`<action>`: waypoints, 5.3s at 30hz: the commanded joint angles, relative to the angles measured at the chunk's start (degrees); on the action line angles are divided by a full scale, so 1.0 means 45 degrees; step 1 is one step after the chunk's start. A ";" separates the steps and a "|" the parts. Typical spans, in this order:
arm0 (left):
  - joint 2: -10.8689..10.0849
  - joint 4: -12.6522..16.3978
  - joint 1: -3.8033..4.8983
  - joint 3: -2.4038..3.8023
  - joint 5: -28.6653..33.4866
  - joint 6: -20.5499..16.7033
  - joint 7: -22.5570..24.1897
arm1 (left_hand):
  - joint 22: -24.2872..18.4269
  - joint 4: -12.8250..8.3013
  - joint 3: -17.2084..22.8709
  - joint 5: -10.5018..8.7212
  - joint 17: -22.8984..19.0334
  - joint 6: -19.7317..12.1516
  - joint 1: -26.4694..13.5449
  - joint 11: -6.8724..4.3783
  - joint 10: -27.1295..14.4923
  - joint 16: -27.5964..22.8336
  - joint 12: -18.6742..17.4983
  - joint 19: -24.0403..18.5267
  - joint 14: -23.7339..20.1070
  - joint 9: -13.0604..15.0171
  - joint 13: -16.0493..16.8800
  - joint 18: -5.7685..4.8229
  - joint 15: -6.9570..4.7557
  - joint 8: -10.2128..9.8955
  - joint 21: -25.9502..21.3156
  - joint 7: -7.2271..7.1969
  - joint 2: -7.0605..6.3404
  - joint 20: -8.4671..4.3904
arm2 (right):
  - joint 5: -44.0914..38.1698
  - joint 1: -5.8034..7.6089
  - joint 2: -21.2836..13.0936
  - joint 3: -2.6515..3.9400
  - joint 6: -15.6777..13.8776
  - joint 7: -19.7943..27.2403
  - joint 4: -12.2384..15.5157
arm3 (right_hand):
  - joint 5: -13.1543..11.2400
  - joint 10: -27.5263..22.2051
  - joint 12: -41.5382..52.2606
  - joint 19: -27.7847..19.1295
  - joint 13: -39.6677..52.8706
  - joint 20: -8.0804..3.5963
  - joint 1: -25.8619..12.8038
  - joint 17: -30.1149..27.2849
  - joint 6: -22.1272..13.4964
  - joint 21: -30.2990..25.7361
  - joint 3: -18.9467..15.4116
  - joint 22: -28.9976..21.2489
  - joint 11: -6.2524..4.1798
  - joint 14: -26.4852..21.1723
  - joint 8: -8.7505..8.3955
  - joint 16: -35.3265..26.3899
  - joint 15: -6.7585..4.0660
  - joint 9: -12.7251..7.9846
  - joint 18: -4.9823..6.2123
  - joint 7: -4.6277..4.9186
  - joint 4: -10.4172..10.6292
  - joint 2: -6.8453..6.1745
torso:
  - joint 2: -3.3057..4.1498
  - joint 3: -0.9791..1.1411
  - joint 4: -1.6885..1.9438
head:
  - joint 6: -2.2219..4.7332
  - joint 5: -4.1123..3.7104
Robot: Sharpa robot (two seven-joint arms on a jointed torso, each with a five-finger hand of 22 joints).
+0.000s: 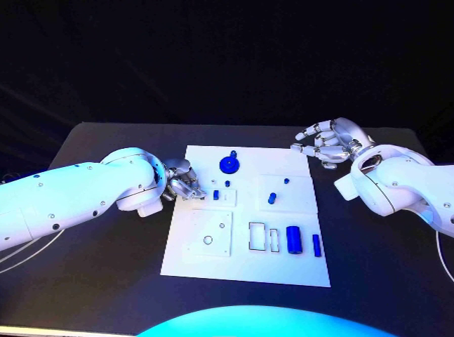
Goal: Assemble the parts on the task board
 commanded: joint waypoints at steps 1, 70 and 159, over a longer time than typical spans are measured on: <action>0.0034 0.0055 0.0038 0.0017 0.0287 0.0226 0.0119 | 0.0019 -0.2516 0.2570 0.0085 0.1569 0.0106 -0.0071 -0.0095 0.0161 0.0045 0.0078 0.0124 0.0836 0.0011 0.0023 -0.0239 -0.0013 0.0067 0.0040 -0.0017 -0.0021 0.0003 | -0.0029 -0.0009 0.0009 0.0002 0.0052 0.0101 -0.0004 | 0.0073 -0.0036 0.0001 -0.0063 0.0004 -0.0031 -0.0120 0.1126 0.0085 -0.0077 0.0067 0.0004 -0.0043 0.0821 0.0019 -0.0041 -0.0063 -0.0011 0.0217 -0.0010 0.0014 -0.0011 | -0.0008 0.0009 0.0008 | 0.0015 0.0009; 0.2309 -0.3049 0.1725 -0.0405 -0.0462 0.5688 -0.0052 | 0.0737 -0.5023 0.3376 0.3702 0.2292 0.0913 -0.2387 -0.0311 0.0728 0.0431 0.0743 0.0335 0.1049 0.0347 0.1078 -0.0333 -0.0219 -0.0161 0.0637 -0.0256 0.0178 -0.0204 | -0.0044 -0.0022 0.0122 -0.0012 0.0050 0.0067 -0.0135 | 0.0147 -0.0033 0.0007 -0.0059 0.0002 -0.0033 -0.0137 0.1122 0.0093 -0.0093 0.0087 0.0005 -0.0046 0.0822 0.0021 -0.0046 -0.0065 -0.0018 0.0218 -0.0012 0.0014 -0.0030 | 0.0019 -0.0015 -0.0003 | -0.0100 0.0145; 0.2682 -0.3777 0.1734 -0.0469 0.0343 0.6939 0.0022 | 0.0807 -0.5282 0.3308 0.4123 0.2554 0.1086 -0.2588 -0.0353 0.0985 0.0571 0.1096 0.0351 0.1123 0.0380 0.1620 -0.0345 -0.0245 -0.0231 0.0688 -0.0302 0.0206 -0.0233 | -0.0044 -0.0035 0.0140 -0.0013 0.0007 0.0060 -0.0112 | 0.0147 -0.0033 0.0007 -0.0059 0.0002 -0.0033 -0.0137 0.1122 0.0093 -0.0093 0.0087 0.0005 -0.0046 0.0822 0.0021 -0.0046 -0.0065 -0.0018 0.0218 -0.0012 0.0014 -0.0030 | 0.0001 0.0002 0.0012 | -0.0264 0.0083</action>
